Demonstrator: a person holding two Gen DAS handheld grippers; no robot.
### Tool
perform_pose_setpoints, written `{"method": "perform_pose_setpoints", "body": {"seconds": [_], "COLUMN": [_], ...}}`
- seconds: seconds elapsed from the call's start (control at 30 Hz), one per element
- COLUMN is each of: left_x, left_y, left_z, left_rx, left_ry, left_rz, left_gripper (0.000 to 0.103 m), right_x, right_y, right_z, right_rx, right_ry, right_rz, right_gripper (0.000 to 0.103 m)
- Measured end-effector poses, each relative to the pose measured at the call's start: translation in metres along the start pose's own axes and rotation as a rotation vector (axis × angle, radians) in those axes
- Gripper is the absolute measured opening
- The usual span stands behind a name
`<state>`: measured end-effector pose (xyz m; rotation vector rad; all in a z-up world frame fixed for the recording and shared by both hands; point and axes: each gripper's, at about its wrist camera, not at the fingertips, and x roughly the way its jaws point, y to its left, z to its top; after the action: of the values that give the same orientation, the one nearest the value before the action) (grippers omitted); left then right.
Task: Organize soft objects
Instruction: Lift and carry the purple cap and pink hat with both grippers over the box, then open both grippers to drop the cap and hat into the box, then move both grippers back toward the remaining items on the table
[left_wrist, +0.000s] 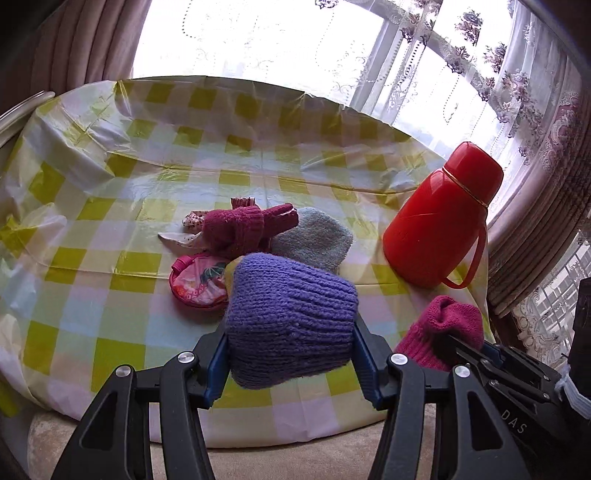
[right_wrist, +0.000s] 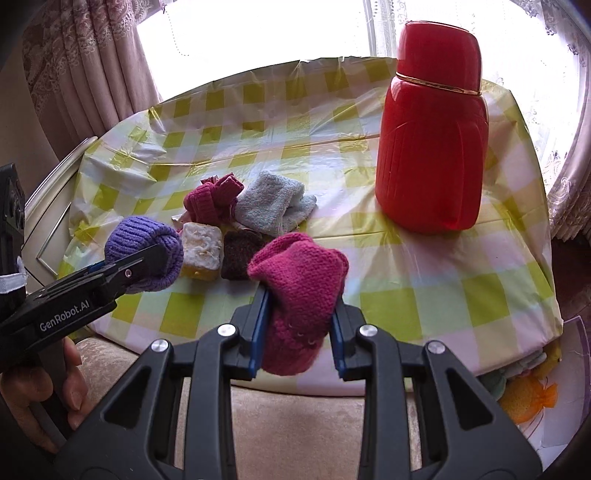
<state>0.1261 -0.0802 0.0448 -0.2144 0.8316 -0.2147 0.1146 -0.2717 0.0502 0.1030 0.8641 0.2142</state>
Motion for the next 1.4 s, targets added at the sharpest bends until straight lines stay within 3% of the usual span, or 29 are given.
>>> {"method": "perform_pose_setpoints", "body": {"seconds": [0.27, 0.63, 0.97, 1.07, 1.17, 1.23, 1.3, 1.4], "left_x": [-0.008, -0.010, -0.007, -0.004, -0.004, -0.006, -0.008, -0.016], "left_y": [-0.068, -0.169, -0.247, -0.261, -0.263, -0.258, -0.252, -0.242], "left_z": [-0.030, -0.065, -0.099, -0.105, -0.106, -0.103, -0.097, -0.090], "left_rx": [0.095, 0.268, 0.415, 0.434, 0.436, 0.415, 0.395, 0.402], "left_ry": [0.056, 0.147, 0.242, 0.287, 0.290, 0.275, 0.254, 0.186], "left_rz": [-0.133, -0.319, -0.460, -0.521, -0.518, -0.507, -0.482, -0.376], "left_gripper": [0.058, 0.058, 0.059, 0.068, 0.080, 0.082, 0.083, 0.083], "right_x": [-0.044, -0.105, -0.144, -0.151, -0.155, -0.155, -0.153, -0.148], "right_y": [-0.051, -0.163, -0.235, -0.248, -0.254, -0.252, -0.247, -0.235], "right_z": [-0.033, -0.072, -0.107, -0.111, -0.112, -0.111, -0.108, -0.102], "right_rx": [0.051, 0.195, 0.344, 0.376, 0.402, 0.400, 0.382, 0.341], "right_ry": [0.009, 0.033, 0.052, 0.048, 0.045, 0.039, 0.037, 0.039], "right_rz": [-0.072, -0.305, -0.471, -0.513, -0.524, -0.538, -0.546, -0.555], "right_gripper": [0.033, 0.033, 0.034, 0.040, 0.055, 0.075, 0.080, 0.086]}}
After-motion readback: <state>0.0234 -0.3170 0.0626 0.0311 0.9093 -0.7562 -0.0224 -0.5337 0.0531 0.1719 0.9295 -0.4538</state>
